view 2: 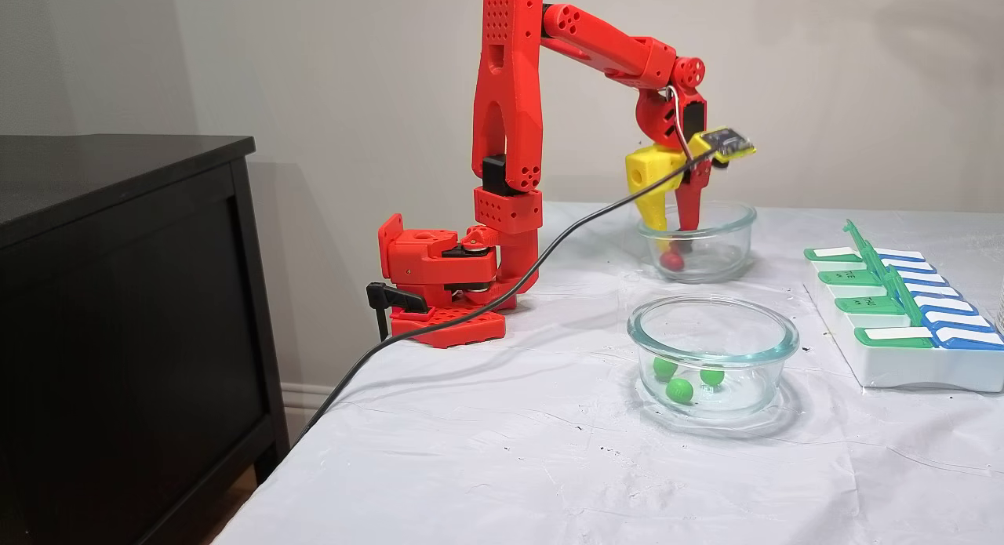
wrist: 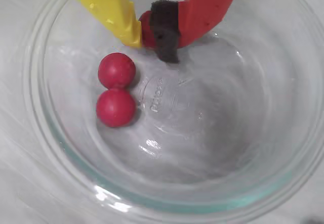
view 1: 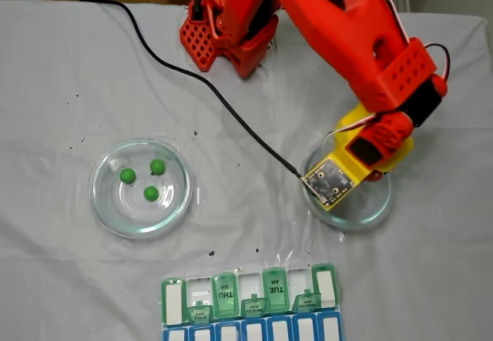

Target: Sort medicines into box.

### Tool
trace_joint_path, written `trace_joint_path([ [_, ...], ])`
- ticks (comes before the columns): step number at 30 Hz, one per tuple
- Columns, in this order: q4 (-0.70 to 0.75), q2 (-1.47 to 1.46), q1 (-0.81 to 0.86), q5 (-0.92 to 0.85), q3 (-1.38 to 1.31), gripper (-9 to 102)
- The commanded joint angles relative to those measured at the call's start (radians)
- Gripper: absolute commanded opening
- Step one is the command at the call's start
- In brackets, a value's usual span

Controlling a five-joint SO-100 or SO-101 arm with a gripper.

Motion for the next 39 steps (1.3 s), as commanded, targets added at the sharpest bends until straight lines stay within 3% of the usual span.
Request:
trace_joint_path([
  [1,0.003,0.012,-0.032,0.014,-0.012,0],
  [10,-0.023,0.034,-0.018,0.018,0.002,2],
  [15,-0.029,0.035,-0.017,0.025,0.006,25],
  [24,-0.023,-0.009,-0.037,0.035,-0.002,26],
  [39,0.025,-0.087,-0.095,0.043,-0.011,16],
])
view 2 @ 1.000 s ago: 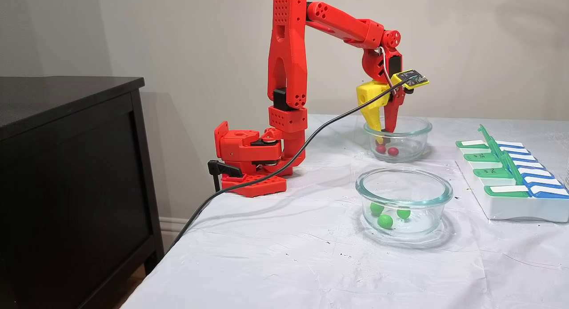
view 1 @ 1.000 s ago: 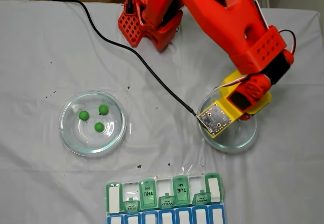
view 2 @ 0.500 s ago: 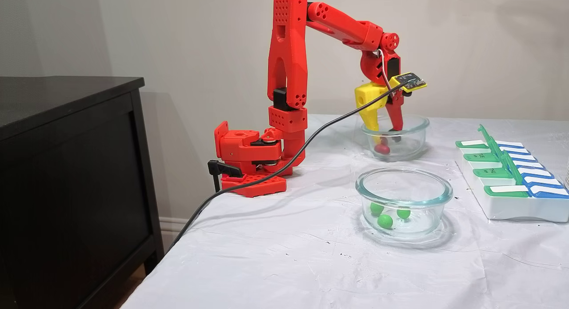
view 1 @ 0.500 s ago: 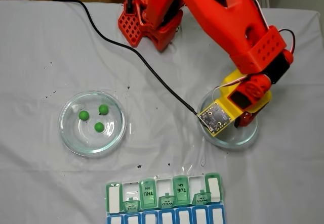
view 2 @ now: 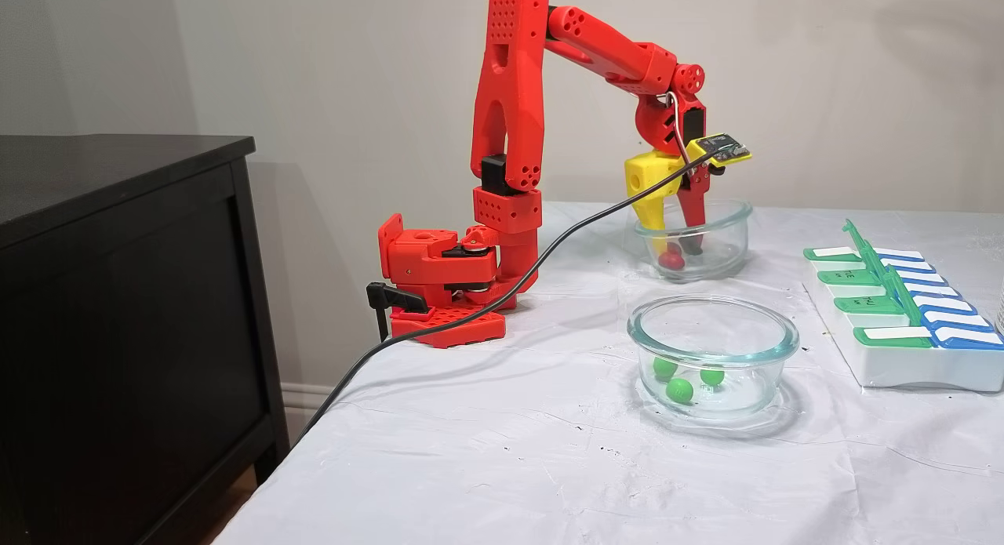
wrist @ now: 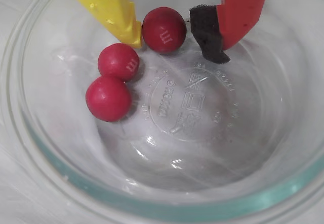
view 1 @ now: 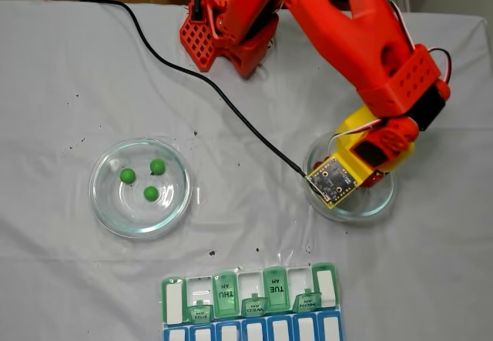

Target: Sort medicines into box.

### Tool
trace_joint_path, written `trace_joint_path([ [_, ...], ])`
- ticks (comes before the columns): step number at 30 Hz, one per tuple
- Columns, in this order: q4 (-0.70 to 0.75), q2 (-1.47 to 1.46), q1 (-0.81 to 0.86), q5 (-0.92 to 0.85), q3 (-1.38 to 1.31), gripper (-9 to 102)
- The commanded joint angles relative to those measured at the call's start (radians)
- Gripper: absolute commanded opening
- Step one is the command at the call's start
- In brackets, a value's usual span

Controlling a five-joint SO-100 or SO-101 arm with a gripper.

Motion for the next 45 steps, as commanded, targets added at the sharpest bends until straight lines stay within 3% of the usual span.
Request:
trace_joint_path([
  [1,0.026,-0.002,-0.061,0.006,0.000,13],
  [7,0.018,0.005,-0.057,0.014,0.003,0],
  [19,-0.069,0.118,0.040,-0.025,0.009,0],
  [29,-0.041,0.301,0.156,-0.117,-0.044,0],
  [37,0.097,0.353,0.337,-0.212,-0.304,0],
  [45,0.008,0.391,0.514,-0.290,-0.347,0],
])
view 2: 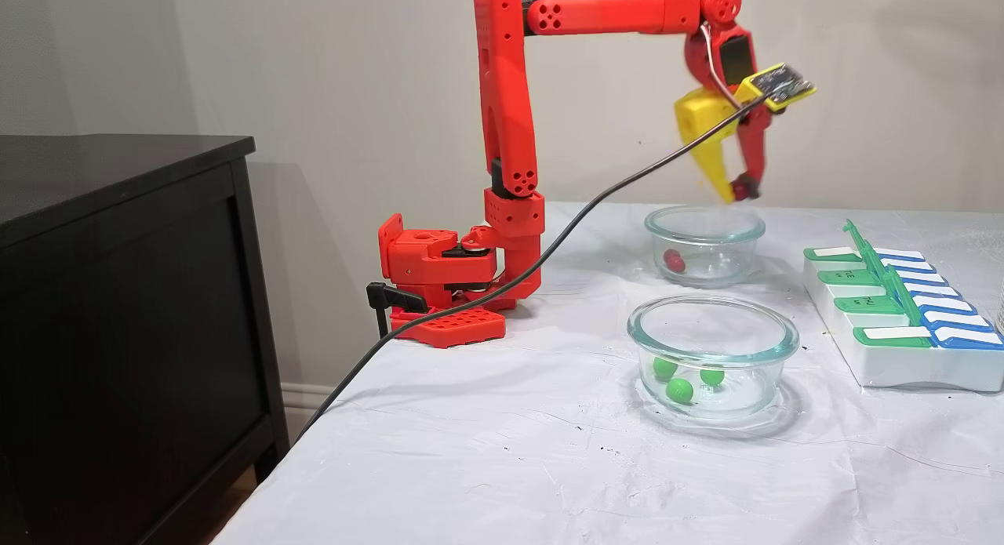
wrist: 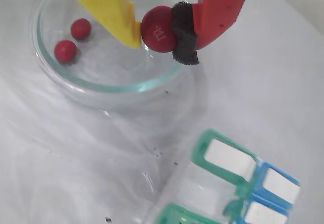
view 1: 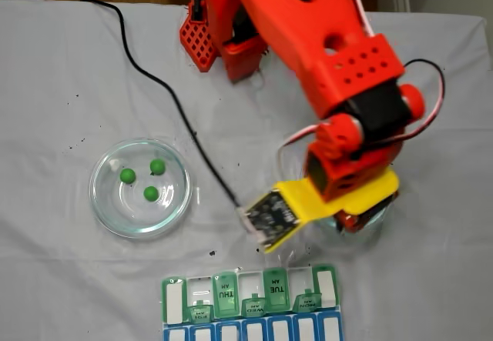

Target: Sort medicines into box.

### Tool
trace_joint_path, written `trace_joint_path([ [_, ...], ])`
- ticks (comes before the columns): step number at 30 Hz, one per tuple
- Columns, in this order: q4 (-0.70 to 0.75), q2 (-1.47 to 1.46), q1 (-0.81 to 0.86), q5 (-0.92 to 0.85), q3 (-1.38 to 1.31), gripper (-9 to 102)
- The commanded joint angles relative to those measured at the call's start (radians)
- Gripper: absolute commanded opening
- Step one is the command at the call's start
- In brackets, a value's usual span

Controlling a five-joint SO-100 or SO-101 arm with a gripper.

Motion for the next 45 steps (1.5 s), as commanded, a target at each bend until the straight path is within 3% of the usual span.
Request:
trace_joint_path([
  [1,-0.041,0.084,0.055,-0.044,-0.101,0],
  [9,-0.232,-0.069,0.144,-0.106,-0.078,0],
  [24,-0.354,-0.187,0.133,-0.170,-0.052,0],
  [36,-0.422,-0.310,0.150,-0.130,-0.150,0],
  [45,-0.344,-0.236,0.160,-0.153,-0.167,0],
])
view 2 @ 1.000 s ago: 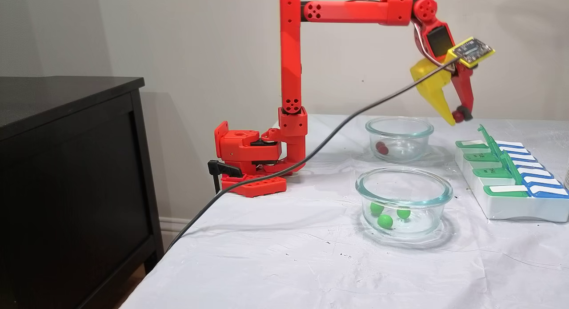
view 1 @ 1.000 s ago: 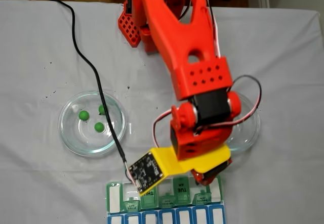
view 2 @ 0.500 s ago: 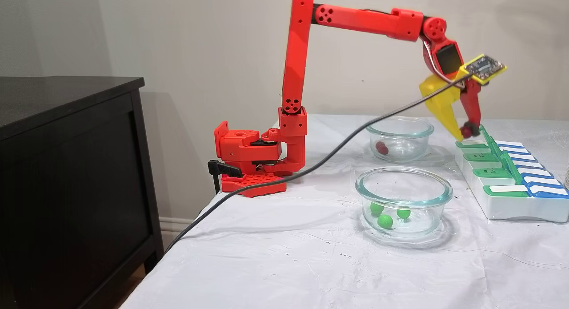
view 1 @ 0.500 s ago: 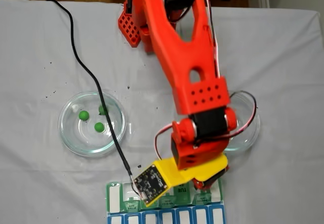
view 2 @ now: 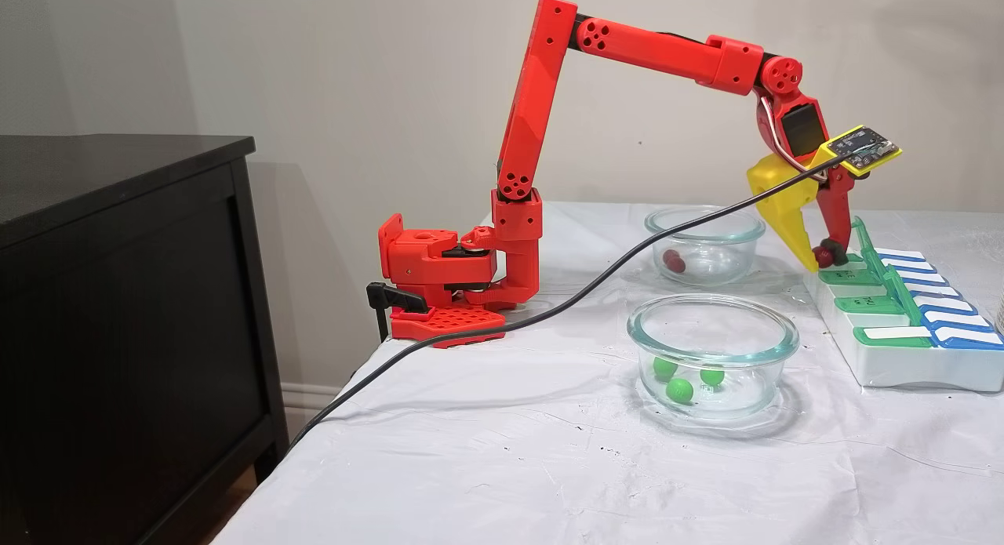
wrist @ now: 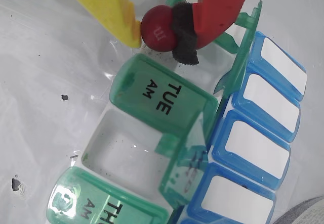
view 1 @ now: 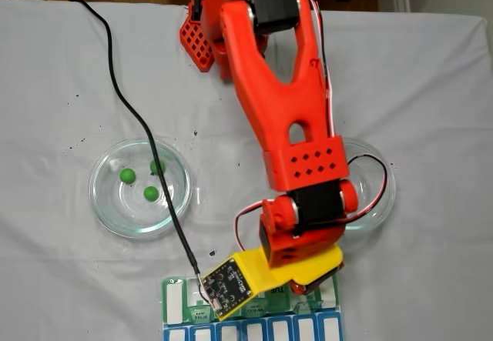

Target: Sort medicines into box.

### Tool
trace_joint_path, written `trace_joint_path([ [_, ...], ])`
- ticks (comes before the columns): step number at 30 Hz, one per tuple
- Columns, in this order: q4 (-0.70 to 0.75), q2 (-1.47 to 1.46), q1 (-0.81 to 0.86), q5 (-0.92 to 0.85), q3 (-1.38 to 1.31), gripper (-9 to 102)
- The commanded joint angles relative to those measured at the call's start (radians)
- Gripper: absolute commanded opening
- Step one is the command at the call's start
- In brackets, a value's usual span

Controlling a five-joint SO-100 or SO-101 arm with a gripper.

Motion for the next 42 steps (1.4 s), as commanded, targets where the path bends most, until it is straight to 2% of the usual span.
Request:
trace_joint_path([
  [1,-0.012,0.117,0.005,-0.011,-0.097,0],
  [5,-0.038,0.080,0.005,-0.017,-0.103,7],
  [6,-0.040,0.071,0.003,-0.014,-0.104,12],
  [8,-0.031,0.057,0.003,-0.005,-0.112,31],
  [9,-0.018,0.052,0.003,0.000,-0.121,35],
  [13,0.023,0.066,-0.003,0.003,-0.126,40],
  [17,0.049,0.104,-0.008,0.005,-0.115,36],
  [20,0.109,0.167,-0.008,0.021,-0.124,25],
  [22,0.202,0.195,-0.006,0.041,-0.173,15],
  [23,0.245,0.204,-0.009,0.034,-0.195,14],
  [28,0.440,0.311,-0.101,-0.095,-0.206,1],
  [30,0.517,0.336,-0.160,-0.158,-0.196,0],
  [35,0.630,0.360,-0.314,-0.176,-0.147,0],
  [38,0.604,0.342,-0.387,-0.144,-0.040,0],
  [42,0.577,0.247,-0.397,-0.078,0.011,2],
])
